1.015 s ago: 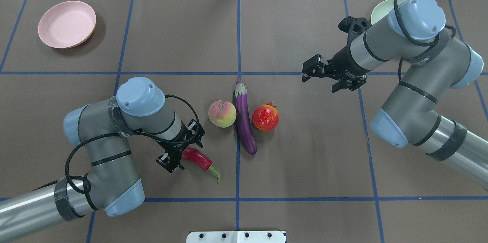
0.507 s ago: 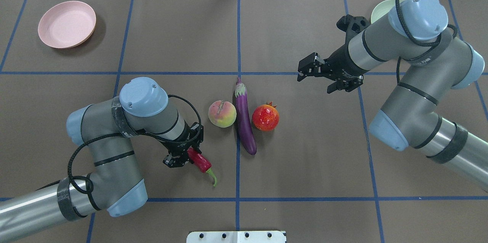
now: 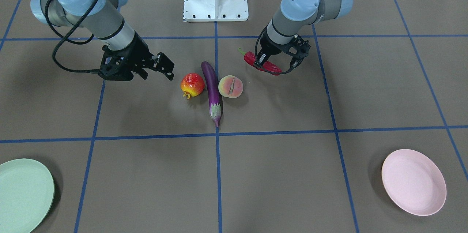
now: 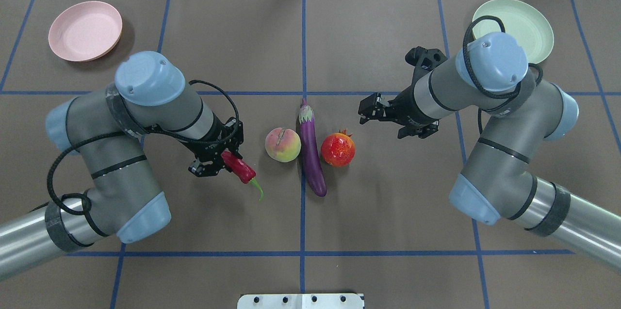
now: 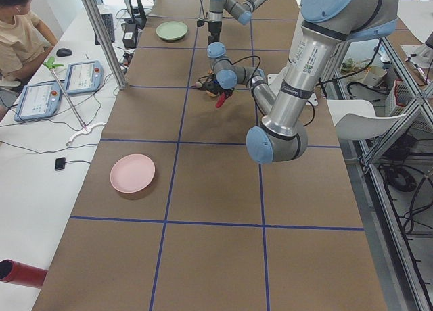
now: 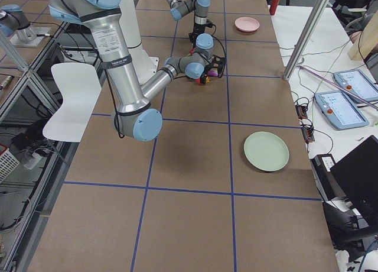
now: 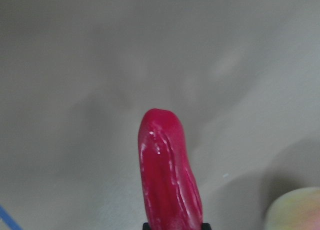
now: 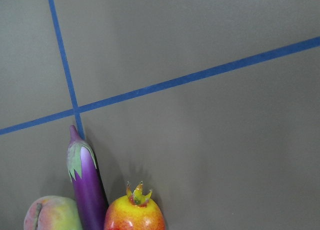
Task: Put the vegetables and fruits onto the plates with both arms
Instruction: 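Carry the chili toward the pink plate while the right gripper grasps the pomegranate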
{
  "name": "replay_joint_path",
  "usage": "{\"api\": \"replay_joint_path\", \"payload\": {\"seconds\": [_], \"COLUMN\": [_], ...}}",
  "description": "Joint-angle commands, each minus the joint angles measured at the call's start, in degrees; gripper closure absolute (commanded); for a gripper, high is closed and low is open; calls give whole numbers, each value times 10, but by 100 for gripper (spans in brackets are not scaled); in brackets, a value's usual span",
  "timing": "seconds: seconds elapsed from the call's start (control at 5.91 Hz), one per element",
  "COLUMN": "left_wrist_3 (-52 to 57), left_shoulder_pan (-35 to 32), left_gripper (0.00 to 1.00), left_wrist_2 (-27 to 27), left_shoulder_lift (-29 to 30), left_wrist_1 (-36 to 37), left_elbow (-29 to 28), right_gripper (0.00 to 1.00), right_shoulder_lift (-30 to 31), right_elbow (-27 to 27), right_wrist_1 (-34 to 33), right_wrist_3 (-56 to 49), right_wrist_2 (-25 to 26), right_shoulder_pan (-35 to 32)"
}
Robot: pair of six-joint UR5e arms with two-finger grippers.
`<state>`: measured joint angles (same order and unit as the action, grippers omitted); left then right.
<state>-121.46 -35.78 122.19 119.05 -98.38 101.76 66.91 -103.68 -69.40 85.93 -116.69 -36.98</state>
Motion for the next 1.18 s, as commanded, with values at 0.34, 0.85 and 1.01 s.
{"api": "replay_joint_path", "payload": {"seconds": [0.34,0.85,1.01], "left_wrist_3": [142,142,142], "left_shoulder_pan": [-83,-82,-83], "left_gripper": [100,100,100], "left_wrist_2": [0,3,4], "left_shoulder_lift": [0,2,2], "left_wrist_1": [-2,-3,-2], "left_elbow": [-16,-16,-13], "right_gripper": [0,0,0], "right_shoulder_lift": [-34,-53,-58], "right_elbow": [35,59,77], "right_wrist_1": [-3,3,5], "right_wrist_3": [50,49,52], "right_wrist_2": [81,112,117], "right_shoulder_pan": [81,82,82]}}
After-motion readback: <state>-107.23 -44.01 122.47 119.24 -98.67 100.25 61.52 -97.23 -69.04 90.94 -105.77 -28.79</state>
